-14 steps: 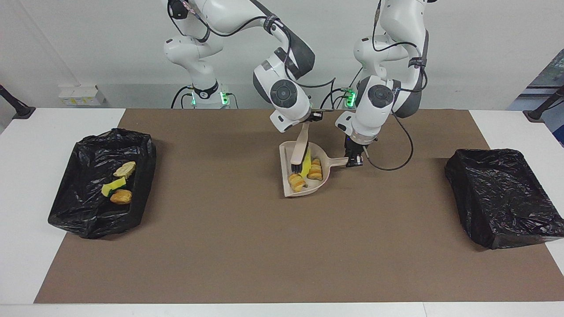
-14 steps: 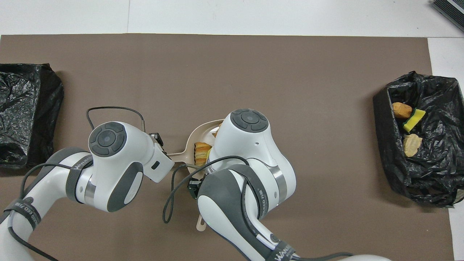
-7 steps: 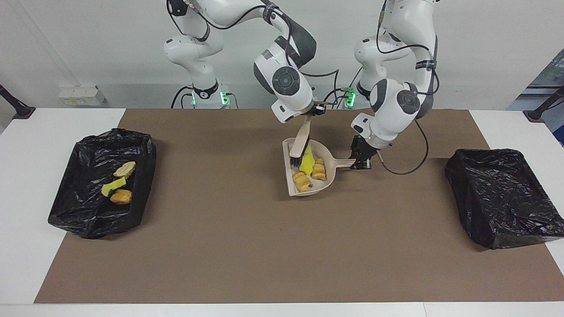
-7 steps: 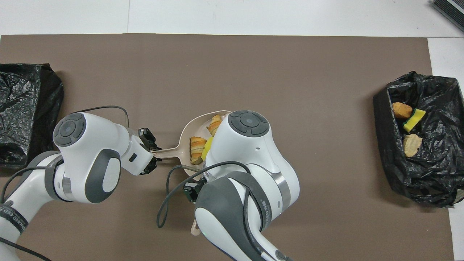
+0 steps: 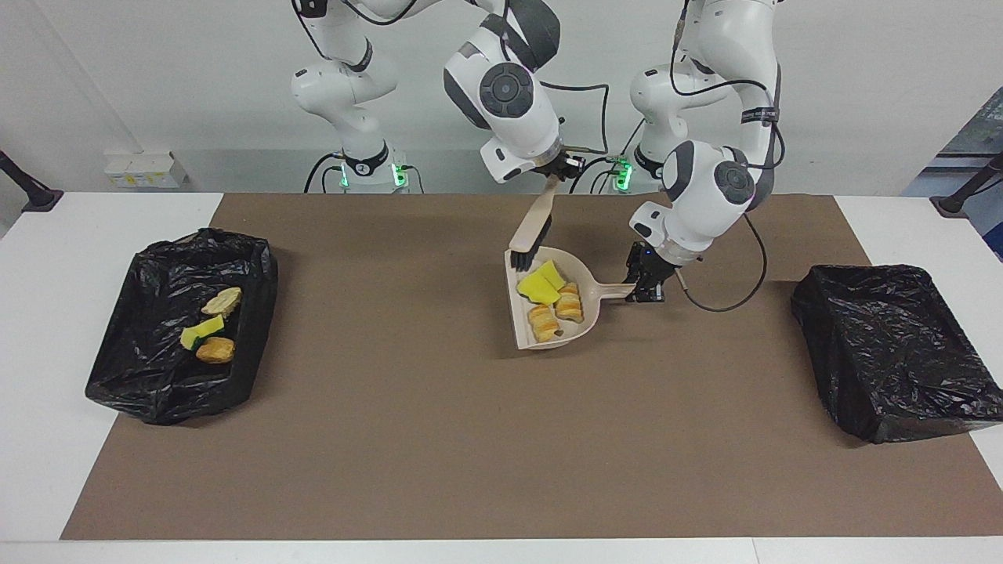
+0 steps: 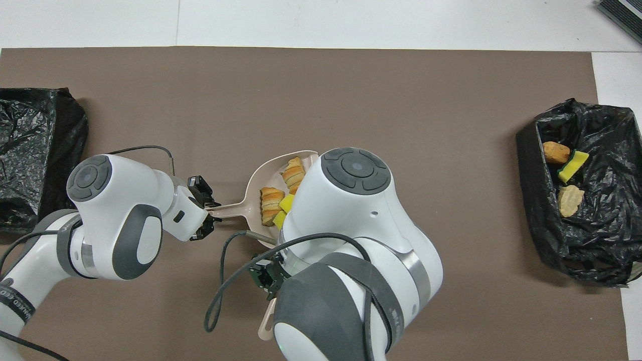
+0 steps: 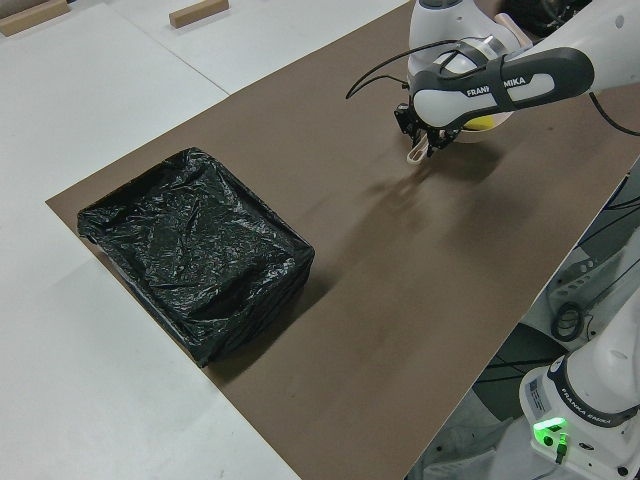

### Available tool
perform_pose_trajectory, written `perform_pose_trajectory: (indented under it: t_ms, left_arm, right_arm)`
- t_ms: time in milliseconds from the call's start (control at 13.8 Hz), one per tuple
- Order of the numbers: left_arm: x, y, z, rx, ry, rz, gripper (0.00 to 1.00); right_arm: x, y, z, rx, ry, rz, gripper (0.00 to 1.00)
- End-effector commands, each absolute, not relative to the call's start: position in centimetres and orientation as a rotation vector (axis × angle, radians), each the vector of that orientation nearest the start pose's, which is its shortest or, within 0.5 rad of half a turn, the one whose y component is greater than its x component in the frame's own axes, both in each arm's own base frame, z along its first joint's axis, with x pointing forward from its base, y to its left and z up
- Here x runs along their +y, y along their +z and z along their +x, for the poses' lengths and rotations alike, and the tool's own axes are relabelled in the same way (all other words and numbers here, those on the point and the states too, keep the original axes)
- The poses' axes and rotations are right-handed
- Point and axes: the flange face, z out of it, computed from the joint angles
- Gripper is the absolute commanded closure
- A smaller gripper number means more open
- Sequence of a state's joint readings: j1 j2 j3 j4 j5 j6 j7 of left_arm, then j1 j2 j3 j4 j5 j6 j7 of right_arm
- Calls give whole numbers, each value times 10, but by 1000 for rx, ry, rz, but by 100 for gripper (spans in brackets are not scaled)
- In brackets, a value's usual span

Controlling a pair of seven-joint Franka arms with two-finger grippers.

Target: Sweep and dump trash in bin

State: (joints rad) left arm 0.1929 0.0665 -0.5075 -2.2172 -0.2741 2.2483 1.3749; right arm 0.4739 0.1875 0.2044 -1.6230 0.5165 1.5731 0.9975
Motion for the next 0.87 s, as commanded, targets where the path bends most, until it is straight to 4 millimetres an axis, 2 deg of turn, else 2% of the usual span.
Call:
perform_pose_trajectory:
  t_ms: [0, 217, 435, 507, 652, 797]
  left_arm:
    - [-152, 375, 511, 2323, -192, -2447, 100]
    - [-144, 406, 528, 2337, -190, -2449, 100]
    - [-118, 439, 548, 2304, -181, -2437, 100]
    - [-105, 454, 558, 2292, -158, -2416, 100]
    - [-75, 469, 577, 2262, -123, -2421, 100]
    - [-44, 483, 595, 2234, -55, -2388, 100]
  right_arm:
    - [365, 514, 449, 592, 882, -2833, 100]
    - [304, 504, 469, 512, 943, -2938, 100]
    - [252, 490, 488, 407, 963, -2926, 100]
    - [242, 483, 487, 341, 990, -2922, 100]
    - [248, 460, 480, 278, 1046, -2923, 100]
    - [277, 439, 474, 226, 1075, -2898, 100]
